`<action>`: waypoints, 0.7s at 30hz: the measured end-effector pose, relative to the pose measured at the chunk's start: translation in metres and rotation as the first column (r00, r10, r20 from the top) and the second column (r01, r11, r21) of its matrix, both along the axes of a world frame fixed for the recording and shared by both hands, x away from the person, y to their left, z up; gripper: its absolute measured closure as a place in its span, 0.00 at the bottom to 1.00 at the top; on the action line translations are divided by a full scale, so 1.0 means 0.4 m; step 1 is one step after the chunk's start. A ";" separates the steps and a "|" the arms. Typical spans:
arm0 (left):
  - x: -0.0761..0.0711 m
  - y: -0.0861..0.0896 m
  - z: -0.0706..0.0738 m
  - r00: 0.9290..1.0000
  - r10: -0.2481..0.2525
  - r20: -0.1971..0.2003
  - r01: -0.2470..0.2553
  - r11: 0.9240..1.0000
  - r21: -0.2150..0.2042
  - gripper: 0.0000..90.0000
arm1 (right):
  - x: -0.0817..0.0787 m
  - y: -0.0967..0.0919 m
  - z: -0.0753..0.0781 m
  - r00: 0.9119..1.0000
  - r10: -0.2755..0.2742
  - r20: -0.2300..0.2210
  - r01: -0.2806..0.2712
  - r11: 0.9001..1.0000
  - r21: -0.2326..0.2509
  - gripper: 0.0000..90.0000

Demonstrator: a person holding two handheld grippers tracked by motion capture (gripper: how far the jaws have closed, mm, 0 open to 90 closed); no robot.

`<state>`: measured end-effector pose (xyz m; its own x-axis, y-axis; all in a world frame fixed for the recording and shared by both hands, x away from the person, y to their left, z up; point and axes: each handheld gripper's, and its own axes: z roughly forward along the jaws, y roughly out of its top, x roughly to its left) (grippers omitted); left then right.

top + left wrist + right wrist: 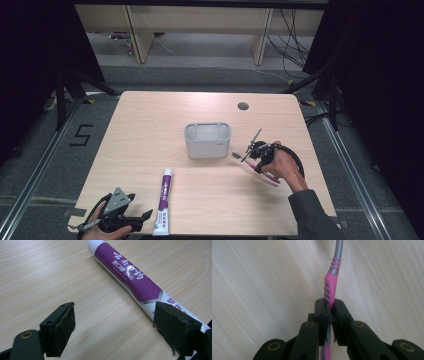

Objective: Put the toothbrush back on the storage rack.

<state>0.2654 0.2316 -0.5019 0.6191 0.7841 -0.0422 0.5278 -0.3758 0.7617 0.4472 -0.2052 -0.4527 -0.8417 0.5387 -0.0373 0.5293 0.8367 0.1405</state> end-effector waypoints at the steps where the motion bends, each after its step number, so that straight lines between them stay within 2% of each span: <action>1: 0.000 0.000 0.000 1.000 0.000 0.000 0.000 1.000 0.000 0.19 | 0.000 0.000 0.000 1.000 0.000 0.000 0.000 1.000 0.000 0.93; 3: 0.000 0.000 0.000 1.000 -0.001 -0.002 0.001 1.000 0.002 0.19 | -0.004 -0.015 0.013 1.000 -0.012 0.014 0.012 0.999 0.030 0.93; 5: 0.000 0.000 0.001 1.000 0.002 -0.006 -0.002 1.000 0.006 0.19 | -0.004 -0.020 0.019 1.000 -0.013 0.023 0.012 0.999 0.040 0.93; 6: 0.000 0.000 0.001 1.000 0.002 -0.005 -0.002 1.000 0.005 0.19 | -0.007 -0.032 0.027 0.999 -0.024 0.041 0.021 0.997 0.069 0.93; 9: 0.000 0.000 0.002 1.000 0.003 -0.009 -0.003 1.000 0.011 0.19 | -0.010 -0.048 0.040 0.997 -0.027 0.066 0.020 0.994 0.105 0.93; 12: 0.000 0.000 0.001 1.000 0.004 -0.003 -0.004 1.000 0.002 0.19 | -0.015 -0.065 0.055 0.993 -0.031 0.115 0.017 0.993 0.118 0.93; 13: 0.000 0.000 0.001 1.000 0.004 -0.003 -0.004 1.000 0.004 0.19 | -0.015 -0.069 0.059 0.992 -0.031 0.119 0.015 0.991 0.132 0.93; 14: 0.000 0.000 0.001 1.000 0.004 -0.005 -0.004 1.000 0.006 0.19 | -0.020 -0.075 0.064 0.989 -0.061 0.134 0.040 0.988 0.150 0.93; 18: 0.000 0.000 0.002 1.000 0.005 -0.008 -0.005 1.000 0.012 0.19 | -0.022 -0.093 0.082 0.979 -0.094 0.182 0.052 0.974 0.221 0.93; 19: 0.000 0.000 0.002 1.000 0.005 -0.008 -0.005 1.000 0.012 0.19 | -0.022 -0.093 0.082 0.979 -0.094 0.182 0.052 0.974 0.221 0.93; 20: 0.000 0.000 0.001 1.000 0.008 -0.004 -0.008 1.000 0.008 0.19 | -0.023 -0.100 0.090 0.974 -0.100 0.201 0.048 0.968 0.245 0.93; 21: 0.000 0.000 0.001 1.000 0.008 -0.004 -0.008 1.000 0.008 0.19 | -0.024 -0.100 0.091 0.974 -0.103 0.201 0.049 0.965 0.257 0.93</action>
<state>0.2654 0.2316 -0.5015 0.6130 0.7892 -0.0388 0.5341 -0.3777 0.7564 0.4374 -0.2452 -0.4164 -0.7854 0.6155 -0.0657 0.5257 0.7193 0.4541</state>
